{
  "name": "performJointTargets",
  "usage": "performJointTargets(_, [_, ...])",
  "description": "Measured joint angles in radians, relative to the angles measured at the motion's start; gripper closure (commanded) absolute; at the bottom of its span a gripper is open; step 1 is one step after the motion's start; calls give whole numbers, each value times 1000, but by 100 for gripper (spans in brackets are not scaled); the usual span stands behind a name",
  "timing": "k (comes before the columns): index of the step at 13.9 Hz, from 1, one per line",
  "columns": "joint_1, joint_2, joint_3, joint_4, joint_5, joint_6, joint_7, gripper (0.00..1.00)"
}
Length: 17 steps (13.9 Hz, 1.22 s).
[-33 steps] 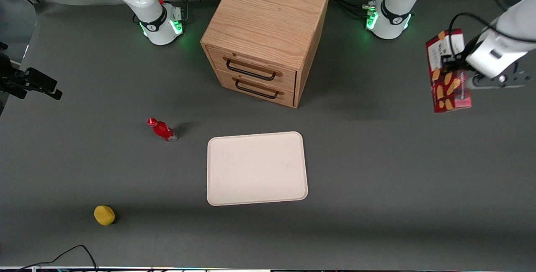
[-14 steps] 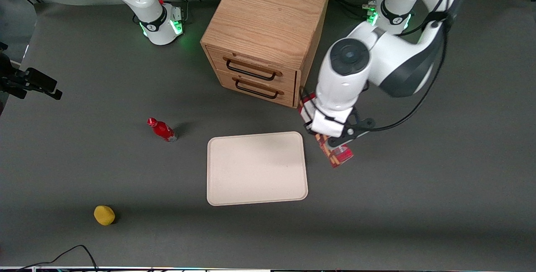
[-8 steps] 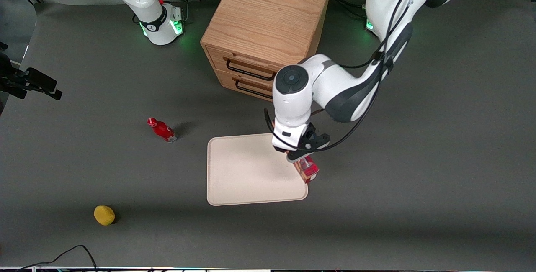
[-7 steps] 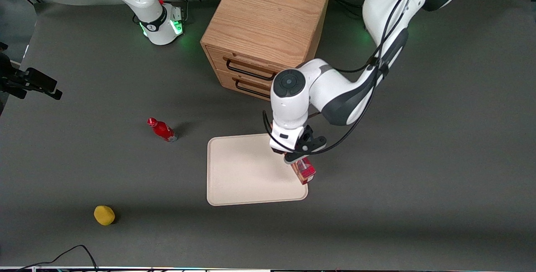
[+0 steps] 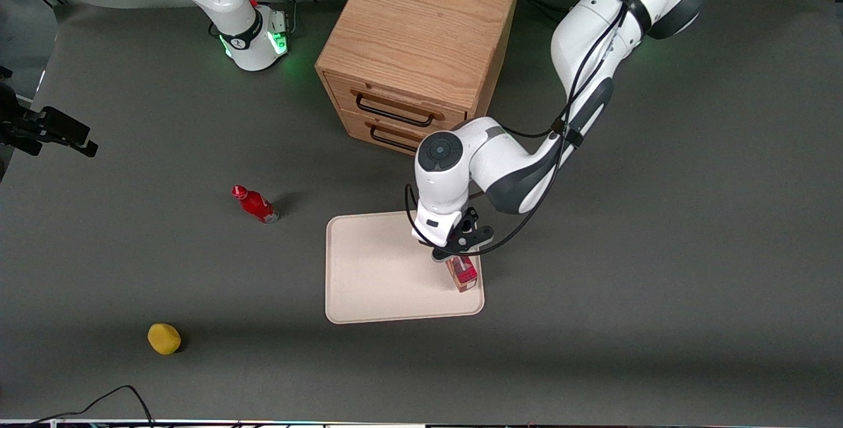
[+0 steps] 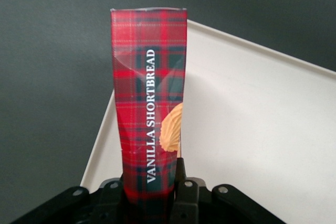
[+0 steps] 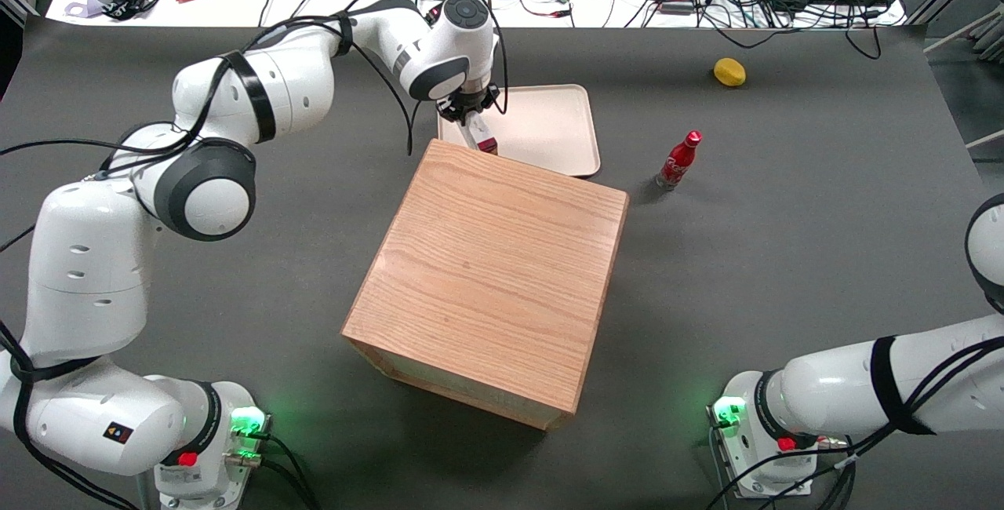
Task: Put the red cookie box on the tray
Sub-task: 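Lower the box onto the tray and open the left gripper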
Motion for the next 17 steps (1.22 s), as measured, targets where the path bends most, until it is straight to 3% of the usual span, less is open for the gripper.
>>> performJointTargets(5, [-14,34,20,0,15,33,0,66])
performJointTargets(7, [-20,42,29,0,22,41,0,57])
performJointTargets(8, [-21,44,31,0,25,50,0,43])
performJointTargets(10, [-23,48,31,0,26,59,0,28])
performJointTargets(11, [-23,49,31,0,26,67,0,0])
performJointTargets(17, [-22,46,29,31,26,10,12,0])
